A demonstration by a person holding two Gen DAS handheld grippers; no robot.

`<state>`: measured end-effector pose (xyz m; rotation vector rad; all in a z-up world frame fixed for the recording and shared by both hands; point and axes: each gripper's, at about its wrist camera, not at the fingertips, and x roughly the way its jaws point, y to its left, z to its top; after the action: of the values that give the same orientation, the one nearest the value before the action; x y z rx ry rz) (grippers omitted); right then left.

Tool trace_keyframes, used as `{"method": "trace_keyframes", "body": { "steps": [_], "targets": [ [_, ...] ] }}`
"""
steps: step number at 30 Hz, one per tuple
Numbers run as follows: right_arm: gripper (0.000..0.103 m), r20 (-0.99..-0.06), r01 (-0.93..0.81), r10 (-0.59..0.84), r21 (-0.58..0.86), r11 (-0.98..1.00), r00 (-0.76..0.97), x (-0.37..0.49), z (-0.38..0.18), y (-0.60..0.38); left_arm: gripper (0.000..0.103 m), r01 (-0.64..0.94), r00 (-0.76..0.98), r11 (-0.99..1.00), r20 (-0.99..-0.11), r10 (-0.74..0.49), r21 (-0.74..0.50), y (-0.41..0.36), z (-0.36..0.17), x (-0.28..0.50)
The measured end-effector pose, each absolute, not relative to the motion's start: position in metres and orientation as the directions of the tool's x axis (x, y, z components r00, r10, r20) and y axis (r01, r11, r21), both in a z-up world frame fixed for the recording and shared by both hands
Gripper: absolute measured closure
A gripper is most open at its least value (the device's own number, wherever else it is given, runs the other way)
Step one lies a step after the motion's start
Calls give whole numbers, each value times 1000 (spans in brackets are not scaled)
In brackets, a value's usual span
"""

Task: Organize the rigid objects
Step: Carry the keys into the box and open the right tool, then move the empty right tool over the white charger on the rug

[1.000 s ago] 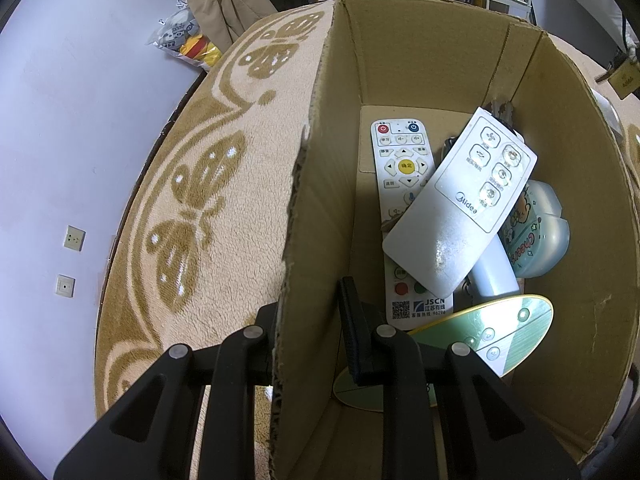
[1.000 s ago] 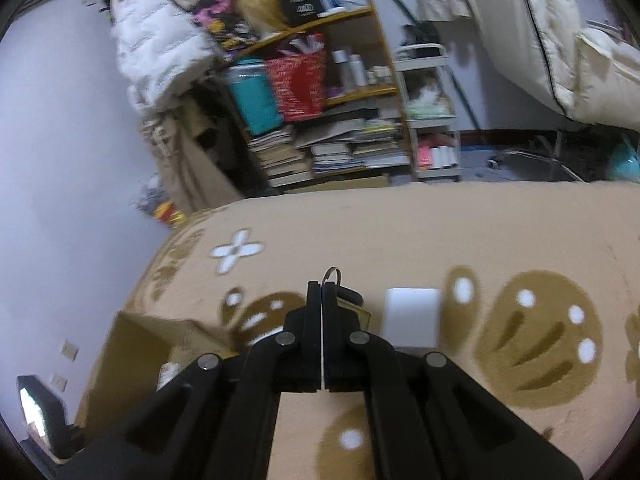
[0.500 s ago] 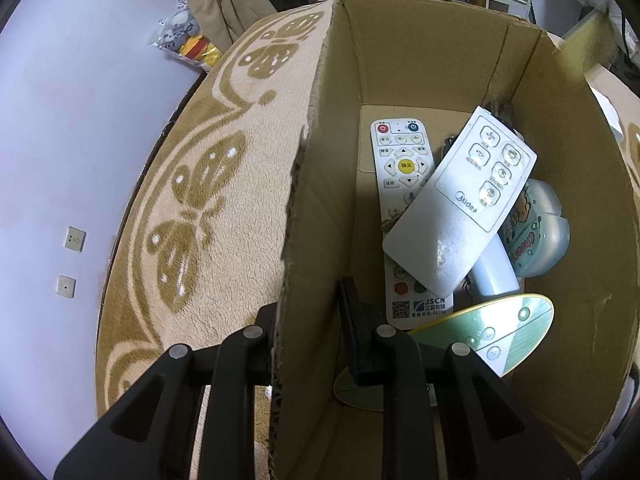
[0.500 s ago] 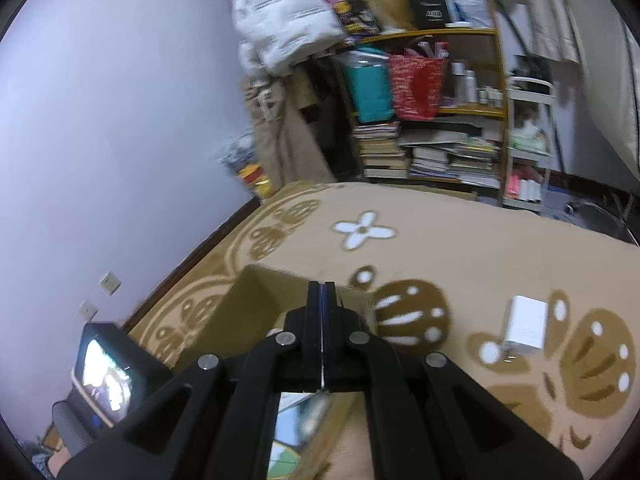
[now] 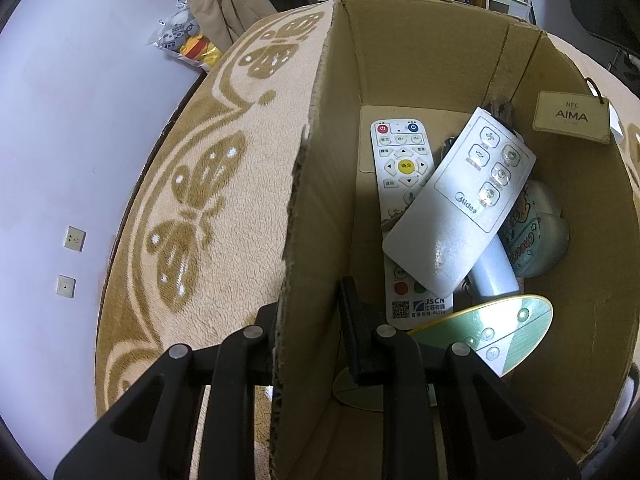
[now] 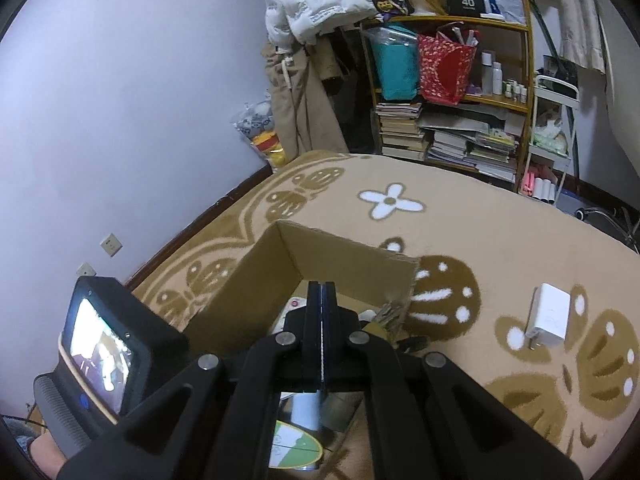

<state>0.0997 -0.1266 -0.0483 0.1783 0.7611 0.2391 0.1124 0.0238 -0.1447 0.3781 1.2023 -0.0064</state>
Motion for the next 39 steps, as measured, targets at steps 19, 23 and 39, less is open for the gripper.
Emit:
{"method": "trace_keyframes", "body": {
  "steps": [19,23,39],
  "targets": [
    [24,-682,110,127,293,950,720,123,-63,-229,82,201,365,940,-911,189,276,25,-146,113],
    [24,-707,180,65,266,947,705,137,-80,-253,82,202,366,940,-911,189,276,25,-146,113],
    [24,-808,375,-95,163,912,581,158,-156,-309,82,206,360,939,-914,189,276,24,-148,115]
  ]
}}
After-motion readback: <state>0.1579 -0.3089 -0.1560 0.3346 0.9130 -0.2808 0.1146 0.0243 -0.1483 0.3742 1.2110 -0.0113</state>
